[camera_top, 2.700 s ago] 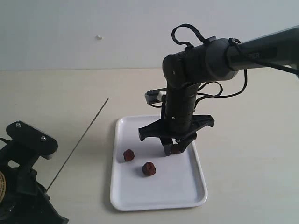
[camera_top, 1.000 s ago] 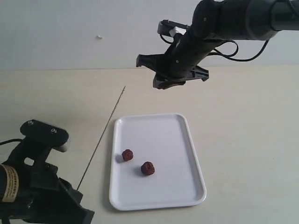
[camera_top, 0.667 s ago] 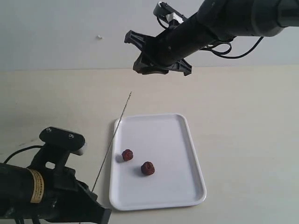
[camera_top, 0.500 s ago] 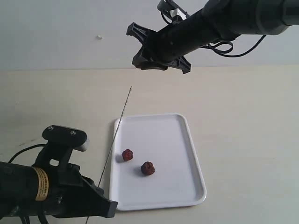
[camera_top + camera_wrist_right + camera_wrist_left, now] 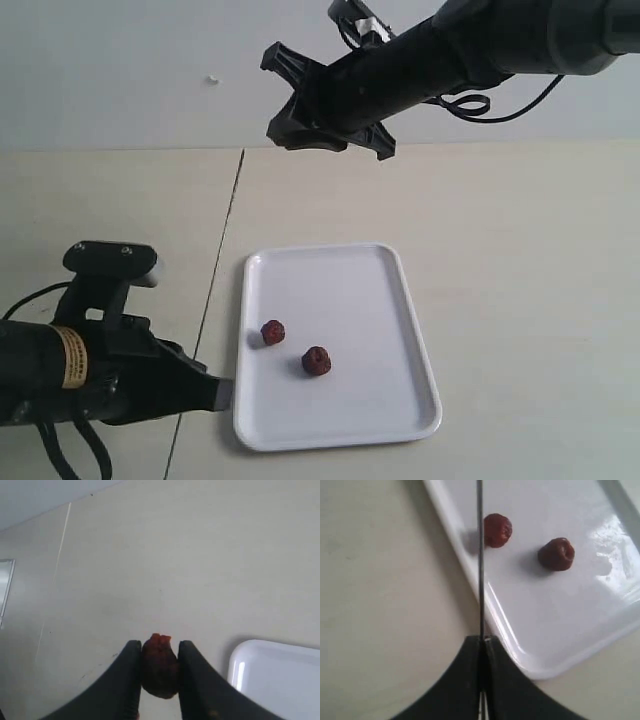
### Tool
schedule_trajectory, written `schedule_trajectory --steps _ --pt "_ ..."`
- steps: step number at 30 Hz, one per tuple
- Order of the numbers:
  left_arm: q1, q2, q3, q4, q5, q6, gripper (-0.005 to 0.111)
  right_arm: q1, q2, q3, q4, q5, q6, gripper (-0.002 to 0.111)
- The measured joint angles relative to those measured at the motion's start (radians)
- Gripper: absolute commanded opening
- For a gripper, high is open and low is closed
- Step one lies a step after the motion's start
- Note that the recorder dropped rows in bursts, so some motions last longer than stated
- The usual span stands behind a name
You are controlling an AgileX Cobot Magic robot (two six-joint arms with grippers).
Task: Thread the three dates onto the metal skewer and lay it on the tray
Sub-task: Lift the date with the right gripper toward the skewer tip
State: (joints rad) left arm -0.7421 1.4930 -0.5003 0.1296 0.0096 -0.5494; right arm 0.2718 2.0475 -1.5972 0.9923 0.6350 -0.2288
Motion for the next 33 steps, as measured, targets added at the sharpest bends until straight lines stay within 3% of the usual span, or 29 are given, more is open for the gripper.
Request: schedule_trajectory --steps 15,33 --pt "0.003 0.011 -0.019 0.033 0.074 0.041 0.0 0.0 0.0 0.0 0.069 0.025 -0.128 0.023" --pt "0.003 0.019 -0.019 0.035 0.042 0.046 0.0 0.0 -0.001 0.0 0.073 0.082 -0.249 0.023"
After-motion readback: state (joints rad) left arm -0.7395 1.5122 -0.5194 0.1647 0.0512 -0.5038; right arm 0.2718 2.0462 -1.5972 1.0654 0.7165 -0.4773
